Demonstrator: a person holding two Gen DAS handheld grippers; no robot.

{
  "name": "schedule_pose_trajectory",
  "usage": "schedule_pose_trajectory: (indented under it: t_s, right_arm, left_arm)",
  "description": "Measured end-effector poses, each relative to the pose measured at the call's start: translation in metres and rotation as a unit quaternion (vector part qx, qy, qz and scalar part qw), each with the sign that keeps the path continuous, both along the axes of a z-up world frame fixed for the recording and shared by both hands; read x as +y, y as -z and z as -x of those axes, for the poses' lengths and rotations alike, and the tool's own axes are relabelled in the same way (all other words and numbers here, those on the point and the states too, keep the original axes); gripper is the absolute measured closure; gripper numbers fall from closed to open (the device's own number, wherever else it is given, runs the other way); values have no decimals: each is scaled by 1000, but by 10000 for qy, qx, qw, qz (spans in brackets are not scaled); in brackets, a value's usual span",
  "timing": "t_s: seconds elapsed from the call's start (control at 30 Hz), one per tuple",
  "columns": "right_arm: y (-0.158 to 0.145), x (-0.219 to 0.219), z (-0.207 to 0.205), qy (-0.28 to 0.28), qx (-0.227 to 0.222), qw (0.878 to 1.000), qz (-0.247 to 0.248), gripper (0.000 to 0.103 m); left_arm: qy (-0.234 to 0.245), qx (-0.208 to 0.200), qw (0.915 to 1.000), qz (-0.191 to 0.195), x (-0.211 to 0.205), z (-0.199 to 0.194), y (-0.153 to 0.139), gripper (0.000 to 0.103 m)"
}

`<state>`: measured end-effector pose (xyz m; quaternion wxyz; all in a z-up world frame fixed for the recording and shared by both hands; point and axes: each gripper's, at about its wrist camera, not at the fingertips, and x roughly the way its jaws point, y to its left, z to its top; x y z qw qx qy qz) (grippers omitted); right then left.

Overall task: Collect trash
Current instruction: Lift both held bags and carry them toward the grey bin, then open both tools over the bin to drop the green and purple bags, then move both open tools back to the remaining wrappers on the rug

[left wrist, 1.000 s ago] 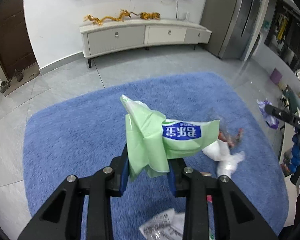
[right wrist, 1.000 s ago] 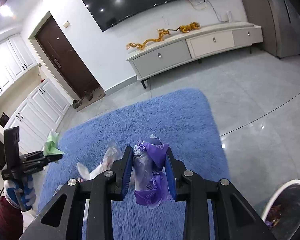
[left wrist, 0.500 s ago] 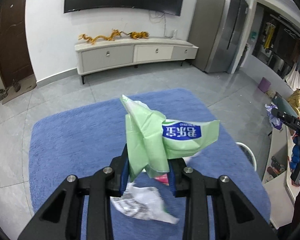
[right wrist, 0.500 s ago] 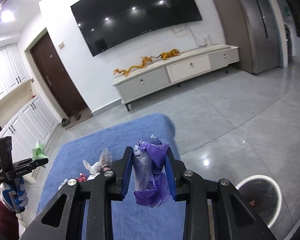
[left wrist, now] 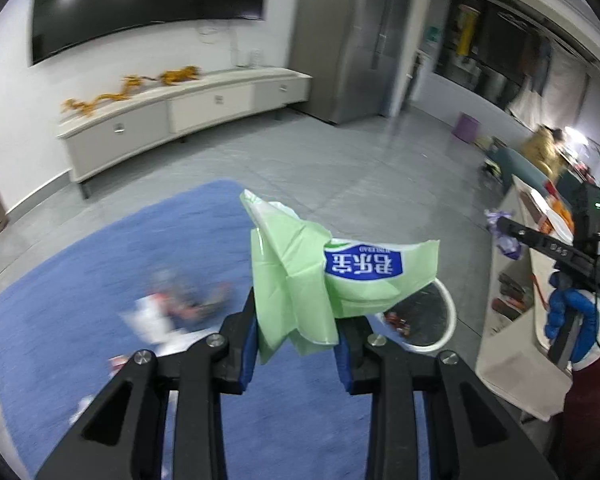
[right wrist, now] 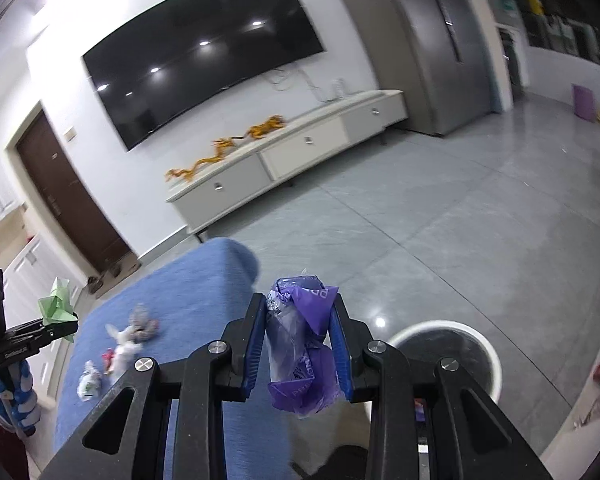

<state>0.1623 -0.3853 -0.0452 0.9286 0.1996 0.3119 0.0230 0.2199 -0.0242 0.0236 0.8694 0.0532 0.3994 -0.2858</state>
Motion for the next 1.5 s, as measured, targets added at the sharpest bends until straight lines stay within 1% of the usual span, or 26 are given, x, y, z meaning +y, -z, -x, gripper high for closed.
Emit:
schedule_pose_trajectory:
  t_s: [0.03,0.1,0.13,0.17,0.2,0.23,0.3,0.33,0.43,0.47,0.53,0.6,0.63,0.67,0.7,0.73,0.83,0.97,1.1,1.23,1.3,1.5]
  right_arm:
    - [8,-11,1,98,59,9999,-48,74]
    - [21,-27,2,248,168,9995,-130,74]
    - [30,-36,2,324,234,9990,-187,74]
    - [38,-44,2,382,289,9986,-240,74]
    - [46,-52,2,435,350,9980,-291,74]
    - [57,-60,0,502,443,9971,-351,74]
    - [72,-72,-2,576,577,9957,-438,74]
    - [84,-79,-6,633,674,9944,-503,74]
    - [105,-93,-11,753,860,9914,-633,74]
    - [113,-99,-12,789,919,9903,-683,72]
    - [126,-110,-14,874,1009,9881,-771,72]
    - [135,-117,-16,951,1071,9861,-839,69]
    - [139,-121,-16,1007,1100,9850,-863,66]
    - [142,-124,-15,1061,1117,9842,-873,59]
    - [145,-128,-15,1126,1116,9833,-895,54]
    - [147,-133,-13,1180,1103,9825,-928,53]
    - [148,-141,-8,1351,1090,9799,-983,52]
    - [143,-148,0,1485,1045,9791,-919,52]
    - [133,-151,11,1598,989,9789,-798,52]
    - [116,-142,21,1598,843,9813,-664,52]
    - [108,-137,23,1537,804,9832,-564,52]
    - [68,-101,27,1201,538,9911,-187,52]
  left_arm:
    - [76,28,10000,-3,-12,0,3,73]
    - [344,125,9993,-30,-54,-3,14,73]
    - [434,151,9989,-54,-67,-2,18,73]
    - [582,220,9980,-101,-90,-3,26,73]
    - [658,270,9974,-118,-101,-6,31,73]
    - [793,382,9960,-144,-124,-8,42,73]
    - [969,544,9936,-202,-155,-15,59,73]
    - [1017,590,9928,-233,-166,-17,65,73]
    - [1206,783,9890,-346,-206,-22,91,73]
    - [1266,865,9874,-379,-222,-25,100,73]
    - [1313,960,9859,-396,-241,-29,112,72]
    - [1351,1115,9839,-355,-258,-33,124,72]
    - [1354,1194,9830,-324,-269,-36,130,66]
    - [1336,1267,9825,-279,-277,-39,134,53]
    - [1317,1331,9821,-218,-281,-43,137,46]
    - [1308,1383,9816,-154,-288,-44,142,42]
    - [1306,1598,9785,-53,-304,-47,155,42]
    - [1276,1732,9766,43,-311,-47,162,42]
    - [1196,1692,9783,77,-302,-42,159,42]
    - [1089,1565,9816,142,-279,-36,146,42]
    - [999,1478,9837,235,-264,-32,135,42]
    - [731,1178,9896,392,-217,-20,107,42]
